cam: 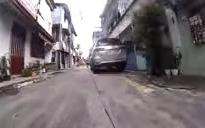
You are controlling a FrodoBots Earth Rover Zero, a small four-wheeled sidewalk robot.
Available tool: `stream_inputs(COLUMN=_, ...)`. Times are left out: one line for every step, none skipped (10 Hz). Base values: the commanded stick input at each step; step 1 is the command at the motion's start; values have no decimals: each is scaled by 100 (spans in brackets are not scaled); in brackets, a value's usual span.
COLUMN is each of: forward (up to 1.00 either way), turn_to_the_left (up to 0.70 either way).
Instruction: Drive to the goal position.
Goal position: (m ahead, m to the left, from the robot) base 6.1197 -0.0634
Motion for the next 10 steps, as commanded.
stream_inputs(forward=100, turn_to_the_left=27)
stream_inputs(forward=100, turn_to_the_left=27)
stream_inputs(forward=100, turn_to_the_left=11)
stream_inputs(forward=100, turn_to_the_left=0)
stream_inputs(forward=100, turn_to_the_left=0)
stream_inputs(forward=100, turn_to_the_left=0)
stream_inputs(forward=100, turn_to_the_left=0)
stream_inputs(forward=100, turn_to_the_left=0)
stream_inputs(forward=100, turn_to_the_left=0)
stream_inputs(forward=100, turn_to_the_left=0)
